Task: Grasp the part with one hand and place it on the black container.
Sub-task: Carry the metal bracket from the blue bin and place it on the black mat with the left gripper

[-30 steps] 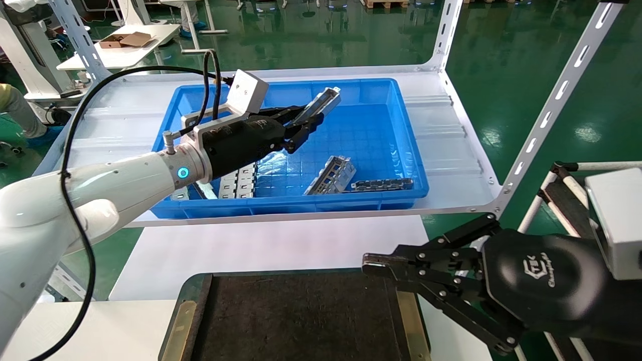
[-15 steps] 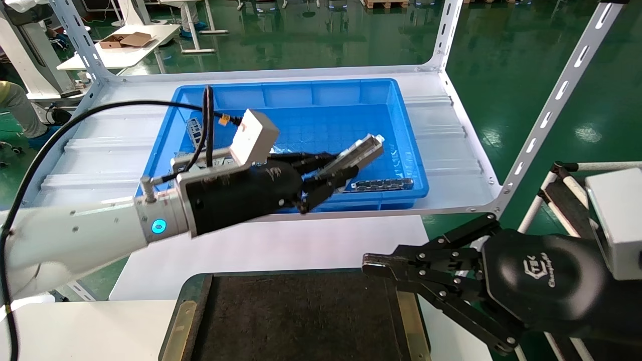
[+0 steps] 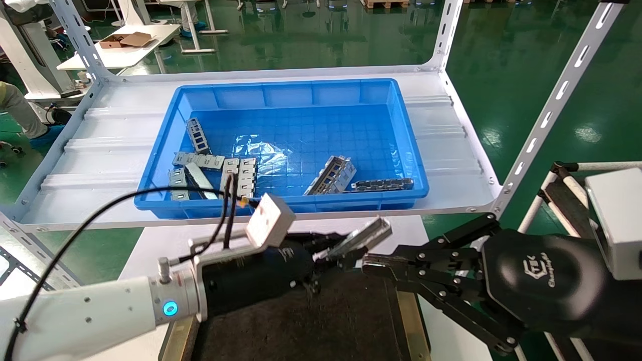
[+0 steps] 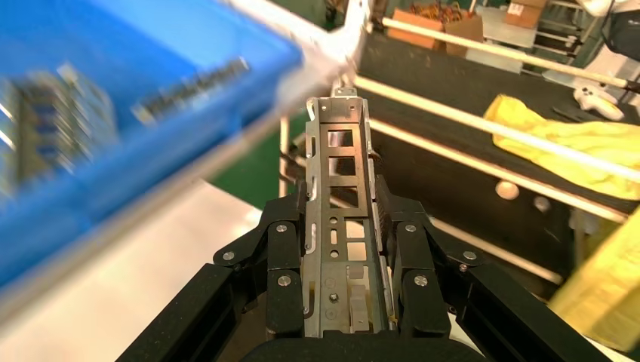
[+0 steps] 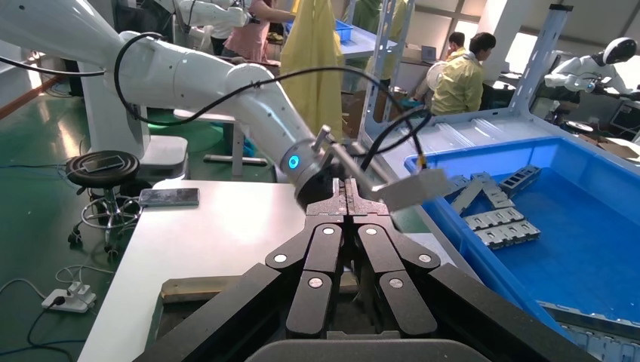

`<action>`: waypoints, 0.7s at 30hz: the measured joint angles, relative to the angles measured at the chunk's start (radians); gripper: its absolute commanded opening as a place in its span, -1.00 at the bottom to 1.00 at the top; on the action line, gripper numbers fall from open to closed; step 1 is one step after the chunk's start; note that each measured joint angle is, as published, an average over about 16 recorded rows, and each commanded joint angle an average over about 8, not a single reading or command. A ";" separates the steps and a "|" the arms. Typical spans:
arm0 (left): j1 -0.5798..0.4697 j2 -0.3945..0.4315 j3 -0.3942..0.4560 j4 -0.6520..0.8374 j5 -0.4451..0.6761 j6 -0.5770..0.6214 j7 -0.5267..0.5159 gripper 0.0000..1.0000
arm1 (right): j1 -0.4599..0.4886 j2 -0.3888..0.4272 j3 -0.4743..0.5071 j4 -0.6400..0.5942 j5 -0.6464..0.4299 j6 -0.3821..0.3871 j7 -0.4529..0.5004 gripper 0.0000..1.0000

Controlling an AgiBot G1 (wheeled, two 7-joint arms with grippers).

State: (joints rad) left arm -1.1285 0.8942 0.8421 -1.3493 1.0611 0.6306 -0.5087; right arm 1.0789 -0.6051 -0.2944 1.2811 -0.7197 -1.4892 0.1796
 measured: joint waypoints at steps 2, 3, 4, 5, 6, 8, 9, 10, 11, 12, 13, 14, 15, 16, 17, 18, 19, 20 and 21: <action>0.024 0.004 0.016 0.000 0.007 -0.017 -0.018 -1.00 | 0.000 0.000 0.000 0.000 0.000 0.000 0.000 -1.00; 0.037 0.007 0.024 0.001 0.011 -0.028 -0.027 -1.00 | 0.000 0.000 0.000 0.000 0.000 0.000 0.000 -1.00; 0.050 0.010 0.032 0.003 0.015 -0.040 -0.037 -1.00 | 0.000 0.000 0.000 0.000 0.000 0.000 0.000 -1.00; 0.064 0.014 0.041 0.005 0.020 -0.054 -0.048 -1.00 | 0.000 0.000 0.000 0.000 0.000 0.000 0.000 -1.00; 0.078 0.019 0.050 0.008 0.025 -0.071 -0.059 -1.00 | 0.000 0.000 0.000 0.000 0.000 0.000 0.000 -1.00; 0.106 0.031 0.069 0.018 0.038 -0.111 -0.084 -1.00 | 0.000 0.000 0.000 0.000 0.000 0.000 0.000 -1.00; 0.119 0.038 0.079 0.025 0.044 -0.133 -0.097 -1.00 | 0.000 0.000 0.000 0.000 0.000 0.000 0.000 -1.00; 0.132 0.047 0.089 0.033 0.052 -0.157 -0.111 -1.00 | 0.000 0.000 -0.001 0.000 0.000 0.000 0.000 -1.00; 0.145 0.056 0.100 0.042 0.060 -0.183 -0.125 -1.00 | 0.000 0.000 -0.001 0.000 0.000 0.000 0.000 -1.00; 0.158 0.066 0.110 0.052 0.068 -0.210 -0.139 -1.00 | 0.000 0.000 -0.001 0.000 0.000 0.000 0.000 -1.00; 0.170 0.077 0.120 0.064 0.077 -0.238 -0.153 -1.00 | 0.000 0.000 -0.001 0.000 0.000 0.000 0.000 -1.00; 0.181 0.090 0.131 0.077 0.086 -0.267 -0.166 -1.00 | 0.000 0.000 -0.001 0.000 0.001 0.000 0.000 -1.00; 0.191 0.104 0.141 0.092 0.094 -0.297 -0.180 -1.00 | 0.000 0.000 -0.001 0.000 0.001 0.000 0.000 -1.00; 0.200 0.119 0.151 0.108 0.101 -0.328 -0.193 -1.00 | 0.000 0.000 -0.001 0.000 0.001 0.000 0.000 -1.00; 0.208 0.135 0.161 0.125 0.109 -0.359 -0.206 -1.00 | 0.000 0.000 -0.001 0.000 0.001 0.000 0.000 -1.00; 0.214 0.151 0.170 0.143 0.115 -0.389 -0.218 -1.00 | 0.000 0.000 -0.001 0.000 0.001 0.000 0.000 -1.00; 0.220 0.169 0.178 0.163 0.120 -0.419 -0.230 -1.00 | 0.000 0.000 -0.001 0.000 0.001 0.000 -0.001 -1.00; 0.225 0.187 0.186 0.182 0.124 -0.450 -0.241 -1.00 | 0.000 0.000 -0.001 0.000 0.001 0.000 -0.001 -1.00; 0.229 0.206 0.193 0.203 0.127 -0.478 -0.250 -1.00 | 0.000 0.000 -0.001 0.000 0.001 0.000 -0.001 -1.00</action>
State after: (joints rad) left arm -0.8997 1.0998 1.0352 -1.1467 1.1883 0.1521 -0.7589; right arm 1.0791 -0.6046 -0.2955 1.2811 -0.7190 -1.4887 0.1791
